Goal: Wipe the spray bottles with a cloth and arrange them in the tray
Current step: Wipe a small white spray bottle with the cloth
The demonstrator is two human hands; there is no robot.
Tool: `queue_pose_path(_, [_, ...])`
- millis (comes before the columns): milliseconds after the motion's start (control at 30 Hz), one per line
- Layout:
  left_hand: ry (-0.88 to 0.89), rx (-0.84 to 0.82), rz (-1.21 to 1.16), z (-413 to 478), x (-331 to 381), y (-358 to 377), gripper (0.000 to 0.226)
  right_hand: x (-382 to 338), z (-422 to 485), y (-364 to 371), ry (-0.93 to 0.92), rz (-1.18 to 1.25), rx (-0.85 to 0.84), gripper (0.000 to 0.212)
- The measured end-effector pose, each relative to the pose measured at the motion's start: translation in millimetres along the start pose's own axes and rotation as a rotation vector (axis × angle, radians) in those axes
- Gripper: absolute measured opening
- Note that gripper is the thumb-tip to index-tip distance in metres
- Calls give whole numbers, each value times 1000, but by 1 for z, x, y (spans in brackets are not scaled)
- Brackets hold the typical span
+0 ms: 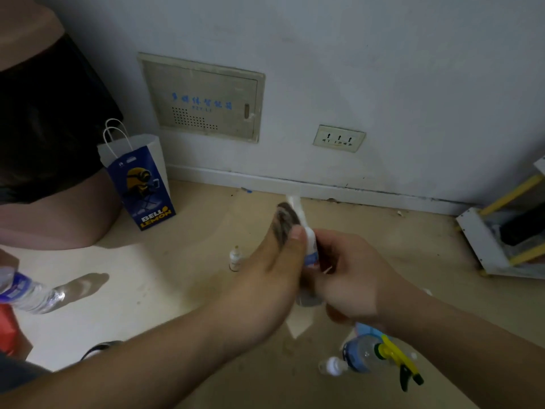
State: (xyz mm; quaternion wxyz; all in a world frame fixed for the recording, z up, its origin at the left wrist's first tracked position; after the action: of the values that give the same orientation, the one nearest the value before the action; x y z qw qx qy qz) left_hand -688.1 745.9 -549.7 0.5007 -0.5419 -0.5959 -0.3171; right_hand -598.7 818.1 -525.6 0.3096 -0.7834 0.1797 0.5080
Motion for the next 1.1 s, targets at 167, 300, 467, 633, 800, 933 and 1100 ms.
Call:
queue_pose_path(167, [91, 137, 155, -10, -5, 7, 92, 7, 0, 10, 117, 142, -15, 24])
queue_pose_path(300, [118, 119, 27, 2, -2, -15, 27, 4, -2, 14, 46, 133, 18, 20])
queue_pose_path(467, [-14, -46, 102, 7, -5, -13, 55, -4, -2, 2, -8, 79, 62, 20])
queue_pose_path(633, [45, -16, -35, 8, -3, -14, 48, -3, -4, 13, 26, 99, -17, 17])
queue_pose_path(800, [86, 46, -165, 2, -2, -10, 30, -12, -9, 13, 75, 194, -88, 19])
queue_pose_path(933, [160, 175, 119, 0, -1, -12, 26, -1, -4, 11, 131, 89, 15, 33])
queue_pose_path(1100, [295, 241, 133, -12, 2, -5, 19, -1, -3, 14, 73, 71, 92, 31])
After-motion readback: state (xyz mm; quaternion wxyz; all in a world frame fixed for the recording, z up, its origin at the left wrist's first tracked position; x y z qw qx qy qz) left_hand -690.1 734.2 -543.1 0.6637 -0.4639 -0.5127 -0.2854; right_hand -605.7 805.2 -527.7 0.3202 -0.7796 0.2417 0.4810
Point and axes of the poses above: each hand's wrist, its own z-axis towards the middle knuckle, its own y-axis out of the palm, x = y × z, the point moved 7 cm from there along z, towards the middle knuckle, and after that the axes turned 10 degrees about z, right-handed, at the moved point
